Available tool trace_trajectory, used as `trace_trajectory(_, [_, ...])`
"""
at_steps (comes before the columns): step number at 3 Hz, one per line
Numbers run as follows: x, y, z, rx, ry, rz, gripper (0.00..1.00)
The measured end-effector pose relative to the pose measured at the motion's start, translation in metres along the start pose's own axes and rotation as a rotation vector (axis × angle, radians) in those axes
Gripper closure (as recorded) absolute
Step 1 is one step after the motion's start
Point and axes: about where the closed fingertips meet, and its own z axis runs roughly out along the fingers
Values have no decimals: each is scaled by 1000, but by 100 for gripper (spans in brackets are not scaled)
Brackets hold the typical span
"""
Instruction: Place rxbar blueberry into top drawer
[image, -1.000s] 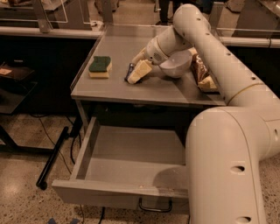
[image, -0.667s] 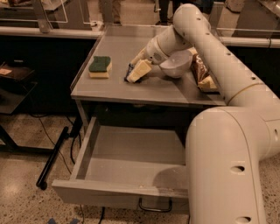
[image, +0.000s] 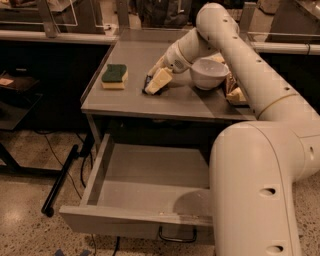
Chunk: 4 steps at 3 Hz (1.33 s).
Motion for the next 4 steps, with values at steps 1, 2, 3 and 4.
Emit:
trace_trajectory(1, [-13,3,0,4,-28,-11,100])
trace_trajectory(2, [-47,13,-9,8,-69,-47,100])
trace_trajectory(3, [-47,14,-9,7,-69,-47,100])
trace_trajectory(4, [-50,26,-13,3,-69,-51,100])
